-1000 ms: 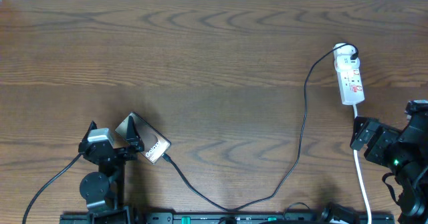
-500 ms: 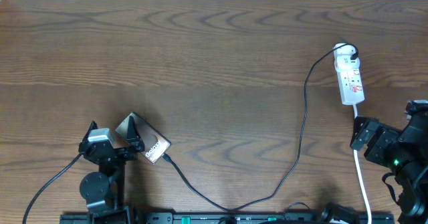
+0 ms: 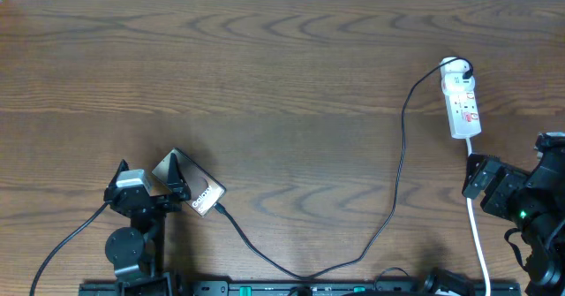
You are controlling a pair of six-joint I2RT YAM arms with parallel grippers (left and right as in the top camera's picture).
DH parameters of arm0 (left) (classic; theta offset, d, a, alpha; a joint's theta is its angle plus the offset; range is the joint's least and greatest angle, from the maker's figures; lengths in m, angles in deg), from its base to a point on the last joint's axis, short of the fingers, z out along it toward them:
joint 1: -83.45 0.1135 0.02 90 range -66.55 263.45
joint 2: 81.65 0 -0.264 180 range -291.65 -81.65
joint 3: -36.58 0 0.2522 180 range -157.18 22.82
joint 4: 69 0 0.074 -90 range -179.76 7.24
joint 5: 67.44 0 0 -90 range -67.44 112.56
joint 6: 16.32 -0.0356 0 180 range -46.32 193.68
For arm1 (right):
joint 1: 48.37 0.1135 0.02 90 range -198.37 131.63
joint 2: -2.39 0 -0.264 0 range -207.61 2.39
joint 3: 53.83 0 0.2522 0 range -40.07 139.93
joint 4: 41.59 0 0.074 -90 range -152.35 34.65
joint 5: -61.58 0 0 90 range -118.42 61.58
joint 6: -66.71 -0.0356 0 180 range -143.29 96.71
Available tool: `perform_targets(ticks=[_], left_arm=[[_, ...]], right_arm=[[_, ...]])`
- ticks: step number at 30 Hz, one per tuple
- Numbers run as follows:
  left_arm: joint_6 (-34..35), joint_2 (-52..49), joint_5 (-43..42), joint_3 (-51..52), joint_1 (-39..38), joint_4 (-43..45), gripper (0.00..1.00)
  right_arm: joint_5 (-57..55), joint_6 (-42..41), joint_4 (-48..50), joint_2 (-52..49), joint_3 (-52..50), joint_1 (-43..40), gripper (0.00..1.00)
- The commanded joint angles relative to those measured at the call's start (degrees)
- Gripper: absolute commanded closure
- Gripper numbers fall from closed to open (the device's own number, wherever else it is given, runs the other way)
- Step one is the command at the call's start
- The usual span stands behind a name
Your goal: Plug charger to phone and switch on socket
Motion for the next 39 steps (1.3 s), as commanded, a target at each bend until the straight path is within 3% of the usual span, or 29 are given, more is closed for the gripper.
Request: perform_targets(ticks=[1, 12, 16, 20, 32, 39], left_arm=[[-0.13, 0.39, -2.62, 0.42, 0.15, -2.73, 0.07], [-0.13, 0.39, -2.62, 0.42, 0.15, -2.73, 0.08], [-0.13, 0.39, -2.62, 0.42, 0.15, -2.73, 0.07], [-0.13, 0.39, -2.62, 0.42, 0.15, -2.73, 0.07], [-0.13, 0.39, -2.62, 0.42, 0.15, -2.73, 0.07], [-0.13, 0.39, -2.62, 0.42, 0.15, -2.73, 0.07]], right_arm=[[0.2, 0.68, -0.02, 0.22, -0.04, 0.57, 0.01], [-1.11, 0.68, 0.76, 0.33, -0.11, 0.98, 0.01], [-0.48, 0.68, 5.51, 1.53, -2.62, 3.41, 0.01], [1.44, 0.42, 16.44, 5.81, -10.91, 6.27, 0.01], [12.41, -7.74, 62.38, 20.72, -48.41, 12.46, 0.01], [10.1, -7.72, 72.46, 25.22, -57.35, 15.52, 0.01]])
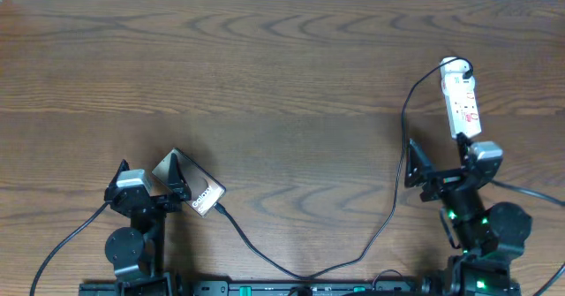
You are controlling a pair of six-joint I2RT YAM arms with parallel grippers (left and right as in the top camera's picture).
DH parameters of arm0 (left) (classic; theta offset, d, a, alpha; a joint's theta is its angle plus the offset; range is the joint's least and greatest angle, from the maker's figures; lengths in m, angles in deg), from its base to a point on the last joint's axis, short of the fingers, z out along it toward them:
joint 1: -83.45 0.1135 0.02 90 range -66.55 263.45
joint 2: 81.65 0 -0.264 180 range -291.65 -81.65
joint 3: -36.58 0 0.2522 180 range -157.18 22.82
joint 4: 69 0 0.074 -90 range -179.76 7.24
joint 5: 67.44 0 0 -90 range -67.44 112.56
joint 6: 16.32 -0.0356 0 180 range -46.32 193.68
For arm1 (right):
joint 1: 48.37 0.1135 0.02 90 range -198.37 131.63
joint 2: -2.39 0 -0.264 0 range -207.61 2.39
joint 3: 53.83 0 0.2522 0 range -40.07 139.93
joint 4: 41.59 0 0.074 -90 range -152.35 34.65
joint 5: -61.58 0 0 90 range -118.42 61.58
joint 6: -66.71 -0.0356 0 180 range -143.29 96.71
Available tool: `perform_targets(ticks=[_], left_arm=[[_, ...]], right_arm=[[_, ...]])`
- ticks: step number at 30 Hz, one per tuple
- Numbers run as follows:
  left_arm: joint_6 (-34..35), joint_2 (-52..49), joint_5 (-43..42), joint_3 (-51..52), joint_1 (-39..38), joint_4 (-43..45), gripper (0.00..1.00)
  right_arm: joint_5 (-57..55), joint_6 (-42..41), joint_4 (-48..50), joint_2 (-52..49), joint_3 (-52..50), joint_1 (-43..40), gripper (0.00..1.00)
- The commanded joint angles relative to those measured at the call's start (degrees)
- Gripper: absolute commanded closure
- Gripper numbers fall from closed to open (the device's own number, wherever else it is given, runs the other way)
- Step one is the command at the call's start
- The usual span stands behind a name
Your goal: Plug charger to phone and switch on socket
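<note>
The phone (199,190) lies at an angle on the table at the lower left, with the black charger cable (395,199) plugged into its lower right end. My left gripper (148,174) stands open beside it, its right finger over the phone's upper left part. The cable loops along the front edge and climbs to the plug at the top of the white socket strip (463,106) at the right. My right gripper (439,161) is open just below and left of the strip, next to the cable. Whether the switch is on cannot be told.
The strip's white lead (463,142) runs down from it behind my right arm (481,221). A black rail (291,289) borders the table's front edge. The brown wooden table (265,75) stretches to the back.
My right arm has moved left and forward from the right edge; its gripper is now just below the socket strip. The left gripper, phone and cable have not moved.
</note>
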Motion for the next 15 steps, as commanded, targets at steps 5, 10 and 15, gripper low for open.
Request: perform_targets(ticks=[5, 10, 15], left_arm=[[-0.13, 0.39, -2.19, 0.55, 0.15, -2.58, 0.07], [-0.13, 0.39, -2.19, 0.55, 0.15, -2.58, 0.07], [-0.13, 0.39, -2.19, 0.55, 0.15, -2.58, 0.07]], right_arm=[[-3.1, -0.81, 1.16, 3.08, -3.8, 2.08, 0.01], [-3.69, 0.35, 1.16, 4.26, -5.55, 3.48, 0.01], [-5.46, 1.14, 1.2, 6.49, -9.66, 4.63, 0.01]])
